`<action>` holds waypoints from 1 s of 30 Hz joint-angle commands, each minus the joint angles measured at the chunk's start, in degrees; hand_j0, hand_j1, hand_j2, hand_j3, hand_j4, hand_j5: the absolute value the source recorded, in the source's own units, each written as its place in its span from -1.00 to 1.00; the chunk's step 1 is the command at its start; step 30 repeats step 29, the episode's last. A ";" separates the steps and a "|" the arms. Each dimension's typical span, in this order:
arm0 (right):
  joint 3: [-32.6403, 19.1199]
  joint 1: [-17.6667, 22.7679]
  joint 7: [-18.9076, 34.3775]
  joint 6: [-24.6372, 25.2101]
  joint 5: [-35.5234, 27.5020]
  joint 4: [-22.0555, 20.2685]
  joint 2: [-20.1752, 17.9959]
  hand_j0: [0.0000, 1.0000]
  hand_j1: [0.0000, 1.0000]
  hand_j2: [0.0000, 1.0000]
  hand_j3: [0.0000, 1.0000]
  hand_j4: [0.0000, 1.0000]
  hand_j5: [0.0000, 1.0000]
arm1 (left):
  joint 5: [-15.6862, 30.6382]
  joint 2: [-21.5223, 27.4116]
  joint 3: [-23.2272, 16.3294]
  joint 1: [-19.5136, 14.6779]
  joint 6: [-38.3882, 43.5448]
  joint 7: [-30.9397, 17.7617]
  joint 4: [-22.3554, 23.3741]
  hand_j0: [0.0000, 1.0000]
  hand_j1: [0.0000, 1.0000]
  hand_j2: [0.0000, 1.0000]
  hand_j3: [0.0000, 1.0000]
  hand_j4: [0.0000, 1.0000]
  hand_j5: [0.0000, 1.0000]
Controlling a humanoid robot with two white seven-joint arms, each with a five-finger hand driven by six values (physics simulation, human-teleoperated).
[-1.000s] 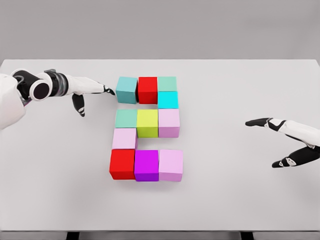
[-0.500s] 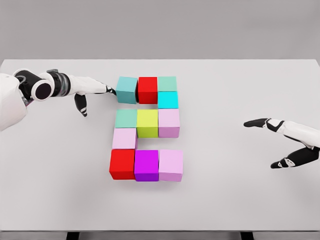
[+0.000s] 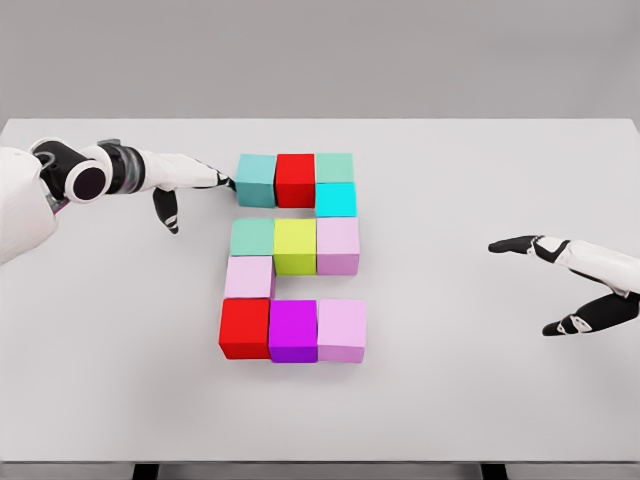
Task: Assemble the squares on the desktop into the number 2
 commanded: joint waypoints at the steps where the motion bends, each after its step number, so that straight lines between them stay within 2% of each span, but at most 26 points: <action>1: -0.01 0.00 -0.02 0.15 -0.47 -0.04 -0.14 1.00 1.00 1.00 1.00 1.00 1.00 | -0.04 0.01 0.05 0.00 0.02 0.02 -0.07 1.00 1.00 1.00 1.00 1.00 1.00; 7: -0.01 -0.09 -0.02 0.15 -0.47 0.14 -0.23 1.00 1.00 1.00 1.00 1.00 1.00 | -0.04 0.36 0.05 0.00 0.02 0.02 -0.42 1.00 1.00 1.00 1.00 1.00 1.00; 10: -0.01 -0.09 -0.02 0.15 -0.47 0.05 -0.14 1.00 1.00 1.00 1.00 1.00 1.00 | 0.23 3.00 0.31 -0.09 -0.07 0.02 -0.33 1.00 1.00 1.00 1.00 1.00 1.00; 12: -0.01 -0.09 -0.02 0.15 -0.39 0.14 -0.14 1.00 1.00 1.00 1.00 1.00 1.00 | 0.75 5.28 2.68 0.00 -1.91 0.02 -0.33 1.00 1.00 1.00 1.00 1.00 1.00; 14: -0.01 -0.09 -0.02 0.15 -0.21 0.05 -0.06 1.00 1.00 1.00 1.00 1.00 1.00 | 1.98 8.80 8.22 0.17 -11.48 0.02 -0.33 1.00 1.00 1.00 1.00 1.00 1.00; 15: -0.01 -0.09 -0.02 0.15 0.14 0.05 0.03 1.00 1.00 1.00 1.00 1.00 1.00 | 4.52 9.85 10.77 0.88 -16.22 0.02 -0.33 1.00 1.00 1.00 1.00 1.00 1.00; 17: -0.01 -0.09 -0.02 0.15 0.23 -0.04 0.03 1.00 1.00 1.00 1.00 1.00 1.00 | 15.50 11.79 17.97 5.09 -26.89 0.02 -0.51 1.00 1.00 1.00 1.00 1.00 1.00; 20: -0.01 -0.09 -0.02 0.15 0.23 -0.04 0.03 1.00 1.00 1.00 1.00 1.00 1.00 | 33.35 16.18 28.43 16.25 -26.89 0.02 -5.60 1.00 1.00 1.00 1.00 1.00 1.00; 22: -0.01 -0.09 -0.02 0.15 0.23 -0.04 0.03 1.00 1.00 1.00 1.00 1.00 1.00 | 41.62 18.03 32.83 22.75 -26.89 0.02 -7.63 1.00 1.00 1.00 1.00 1.00 1.00; 24: -0.01 -0.09 -0.02 0.15 0.23 -0.04 0.03 1.00 1.00 1.00 1.00 1.00 1.00 | 43.64 19.61 34.15 27.94 -26.89 0.02 -8.15 1.00 1.00 1.00 1.00 1.00 1.00; 25: -0.01 -0.09 -0.02 0.15 0.23 -0.04 0.03 1.00 1.00 1.00 1.00 1.00 1.00 | 44.43 19.70 34.24 29.35 -26.89 0.02 -8.15 1.00 1.00 1.00 1.00 1.00 1.00; 30: -0.01 0.00 -0.02 0.15 0.32 -0.04 0.03 1.00 1.00 1.00 1.00 1.00 1.00 | 44.70 19.79 34.24 30.85 -26.89 0.02 -8.07 1.00 1.00 1.00 1.00 1.00 1.00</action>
